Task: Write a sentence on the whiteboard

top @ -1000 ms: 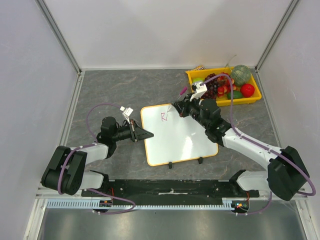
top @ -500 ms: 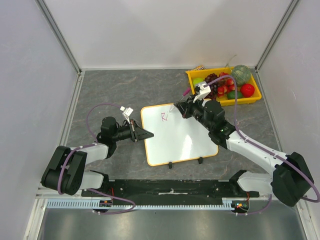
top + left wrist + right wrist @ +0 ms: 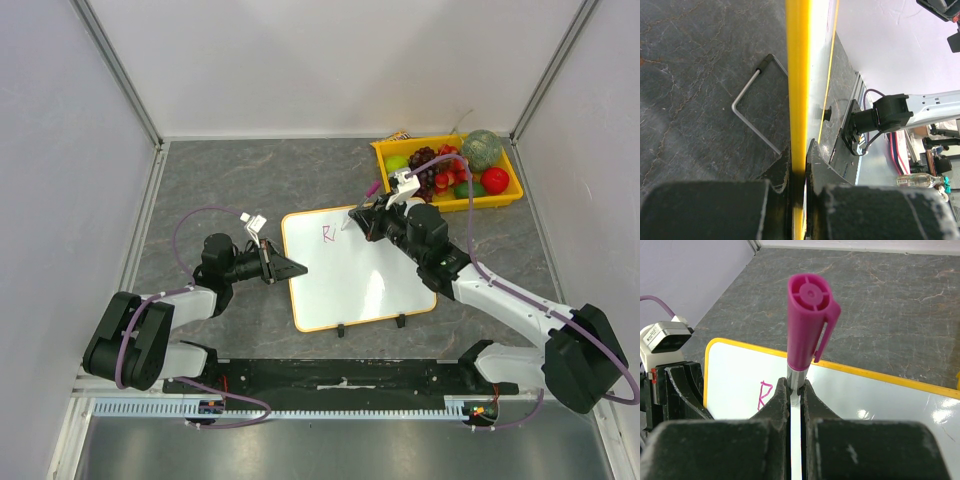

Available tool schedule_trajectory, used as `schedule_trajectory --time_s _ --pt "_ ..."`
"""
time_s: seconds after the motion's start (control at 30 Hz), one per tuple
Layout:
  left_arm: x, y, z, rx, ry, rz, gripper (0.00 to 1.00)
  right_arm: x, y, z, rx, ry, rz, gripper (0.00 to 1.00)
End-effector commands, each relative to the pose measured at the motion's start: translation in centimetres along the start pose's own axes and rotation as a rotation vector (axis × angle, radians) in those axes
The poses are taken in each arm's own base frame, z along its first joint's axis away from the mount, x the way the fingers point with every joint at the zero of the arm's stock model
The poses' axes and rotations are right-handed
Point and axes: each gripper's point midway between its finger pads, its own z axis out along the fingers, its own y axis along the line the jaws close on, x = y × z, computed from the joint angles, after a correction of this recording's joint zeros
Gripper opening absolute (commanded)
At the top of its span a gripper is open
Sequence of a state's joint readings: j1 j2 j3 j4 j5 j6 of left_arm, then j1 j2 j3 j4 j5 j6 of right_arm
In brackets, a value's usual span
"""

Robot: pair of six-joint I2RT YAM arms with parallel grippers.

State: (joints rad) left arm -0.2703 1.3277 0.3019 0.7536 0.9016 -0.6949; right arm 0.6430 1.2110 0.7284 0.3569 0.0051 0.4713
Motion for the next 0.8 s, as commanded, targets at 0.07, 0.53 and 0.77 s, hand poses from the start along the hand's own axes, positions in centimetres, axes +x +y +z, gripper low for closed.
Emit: schedule_trajectory --time_s 0.07,0.53,0.77 --pt "1.2 5.1 -0.4 -0.211 -0.001 0.048 0.02 -0.7 -0.1 0.5 -0.002 -0.025 -0.006 0.0" --pt "1.2 5.0 -0.4 -0.209 -0.001 0.051 0.02 0.0 0.9 0.4 -0.064 0.001 -0.011 0.0" --pt "1.2 5.1 -0.4 -0.21 -0.002 0.053 0.02 1.1 0.3 -0.1 -0.048 0.031 -0.017 0.0"
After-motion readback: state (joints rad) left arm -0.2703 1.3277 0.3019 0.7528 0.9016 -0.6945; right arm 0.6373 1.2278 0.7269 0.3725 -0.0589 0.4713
